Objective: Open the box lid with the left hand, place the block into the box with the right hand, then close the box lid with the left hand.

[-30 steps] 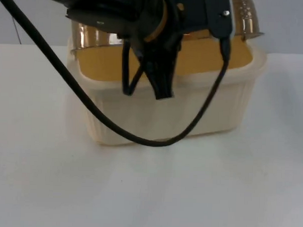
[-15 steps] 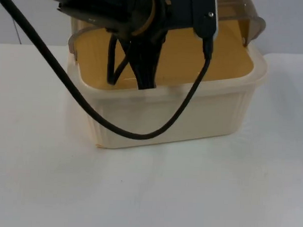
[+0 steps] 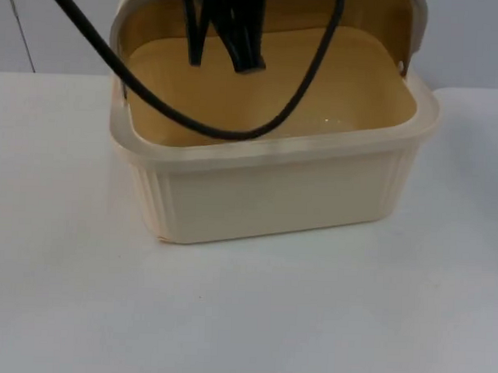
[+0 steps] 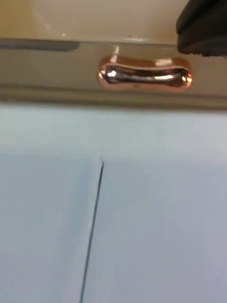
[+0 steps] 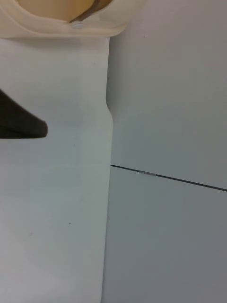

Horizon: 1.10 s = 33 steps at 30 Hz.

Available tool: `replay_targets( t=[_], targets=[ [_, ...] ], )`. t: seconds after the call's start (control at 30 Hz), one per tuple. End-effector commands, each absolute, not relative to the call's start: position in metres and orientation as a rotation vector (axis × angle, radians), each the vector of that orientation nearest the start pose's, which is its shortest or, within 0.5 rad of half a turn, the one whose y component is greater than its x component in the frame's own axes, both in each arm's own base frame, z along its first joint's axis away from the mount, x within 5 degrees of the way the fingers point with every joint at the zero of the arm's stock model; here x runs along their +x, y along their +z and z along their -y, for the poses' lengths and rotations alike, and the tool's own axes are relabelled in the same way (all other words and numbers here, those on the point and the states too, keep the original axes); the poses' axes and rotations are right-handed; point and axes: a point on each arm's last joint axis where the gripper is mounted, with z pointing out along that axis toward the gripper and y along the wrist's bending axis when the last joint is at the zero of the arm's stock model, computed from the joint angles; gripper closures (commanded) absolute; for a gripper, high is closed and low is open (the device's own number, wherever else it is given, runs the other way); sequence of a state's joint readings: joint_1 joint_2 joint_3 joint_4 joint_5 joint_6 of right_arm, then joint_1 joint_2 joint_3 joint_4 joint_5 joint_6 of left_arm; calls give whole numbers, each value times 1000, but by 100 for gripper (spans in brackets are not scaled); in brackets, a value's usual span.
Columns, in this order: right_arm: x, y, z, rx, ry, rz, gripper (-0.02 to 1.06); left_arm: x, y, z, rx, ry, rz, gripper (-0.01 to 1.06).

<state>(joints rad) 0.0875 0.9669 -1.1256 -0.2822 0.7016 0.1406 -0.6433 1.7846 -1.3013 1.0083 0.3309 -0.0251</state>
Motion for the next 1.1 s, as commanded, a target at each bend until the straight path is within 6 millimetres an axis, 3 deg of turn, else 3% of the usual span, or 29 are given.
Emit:
replay_targets(
  t=[0.0,0.27,0.4,0.57,0.6,0.73,0.87,1.0,1.07],
  targets=[
    [189,426,-1,-51,-172,-1987,0,346,275,222,1388,461,-1633,105],
    [189,426,-1,-50,-170,-1987,0,345,277,216,1314,466,-1713,105],
    [189,426,-1,-50,-170,-1987,0,337,295,209,1196,419,-1770,105],
    [189,426,-1,-50,-170,-1987,0,307,343,196,925,144,-1863,105],
    [189,426,-1,-50,-170,-1987,0,307,343,196,925,144,-1863,105],
    [189,426,-1,-50,-170,-1987,0,283,378,183,744,-51,-1869,105],
    [189,425,-1,-50,-170,-1989,0,269,397,174,704,-85,-1826,105],
    [189,425,-1,-49,-170,-1991,0,246,432,150,670,-39,-1708,105],
    [189,425,-1,-49,-170,-1991,0,243,439,142,646,-31,-1693,105]
  ],
)
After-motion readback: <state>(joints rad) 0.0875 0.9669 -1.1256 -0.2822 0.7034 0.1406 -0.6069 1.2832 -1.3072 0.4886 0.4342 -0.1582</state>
